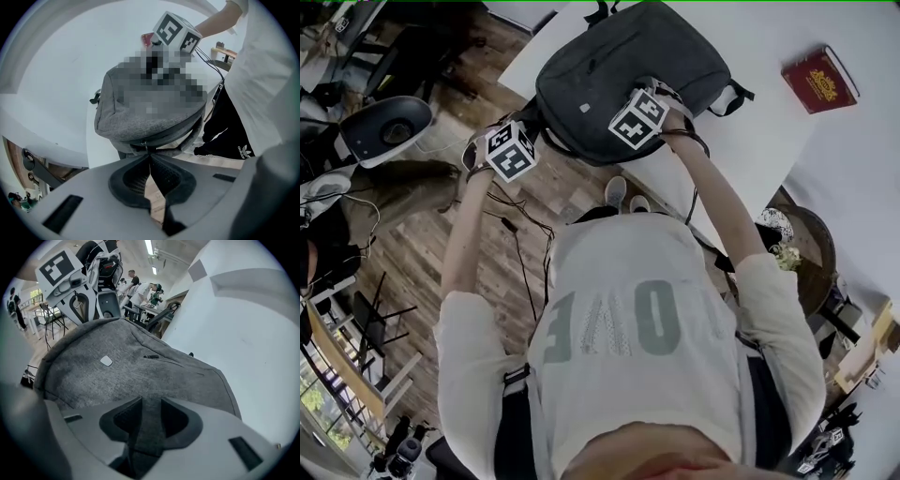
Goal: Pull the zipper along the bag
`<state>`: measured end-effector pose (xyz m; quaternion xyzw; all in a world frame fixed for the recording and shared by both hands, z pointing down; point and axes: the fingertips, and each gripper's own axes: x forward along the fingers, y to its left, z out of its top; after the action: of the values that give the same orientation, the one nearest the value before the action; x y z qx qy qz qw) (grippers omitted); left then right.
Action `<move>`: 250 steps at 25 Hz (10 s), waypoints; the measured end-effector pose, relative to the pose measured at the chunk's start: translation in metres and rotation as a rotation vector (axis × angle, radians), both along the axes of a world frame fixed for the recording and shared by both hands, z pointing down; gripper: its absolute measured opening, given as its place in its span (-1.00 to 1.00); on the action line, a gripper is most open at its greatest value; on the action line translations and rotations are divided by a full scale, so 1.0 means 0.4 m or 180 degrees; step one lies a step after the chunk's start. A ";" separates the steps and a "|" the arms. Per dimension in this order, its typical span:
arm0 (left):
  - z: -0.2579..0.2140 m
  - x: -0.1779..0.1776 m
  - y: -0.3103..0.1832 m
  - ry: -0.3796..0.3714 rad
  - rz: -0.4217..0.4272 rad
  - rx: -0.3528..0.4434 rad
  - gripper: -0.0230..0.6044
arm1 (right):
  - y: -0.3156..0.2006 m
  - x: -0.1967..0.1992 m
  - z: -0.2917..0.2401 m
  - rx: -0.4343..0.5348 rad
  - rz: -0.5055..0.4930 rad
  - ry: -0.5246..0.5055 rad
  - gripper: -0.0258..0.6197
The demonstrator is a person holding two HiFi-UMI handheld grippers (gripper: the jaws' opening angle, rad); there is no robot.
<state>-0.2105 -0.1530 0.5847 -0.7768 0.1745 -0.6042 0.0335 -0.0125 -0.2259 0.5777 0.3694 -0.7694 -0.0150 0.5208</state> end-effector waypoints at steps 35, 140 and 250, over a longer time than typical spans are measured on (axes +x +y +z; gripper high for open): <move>0.022 0.087 0.168 0.0367 -0.0445 -0.0699 -0.84 | 0.201 -0.260 0.077 -0.1488 -0.1120 -0.0876 -0.41; 0.111 0.108 -0.071 0.0692 -0.0764 -0.0114 -0.84 | 0.089 0.165 -0.020 -0.1062 0.0608 -0.0628 -0.15; 0.092 0.228 -0.083 0.1842 -0.2182 0.0185 -0.62 | 0.081 0.088 0.012 -0.0638 0.0390 -0.0966 -0.22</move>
<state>-0.1195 -0.1862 0.6216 -0.8098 0.4409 -0.3331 -0.1969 0.0229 -0.1933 0.5824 0.3598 -0.8129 0.1494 0.4330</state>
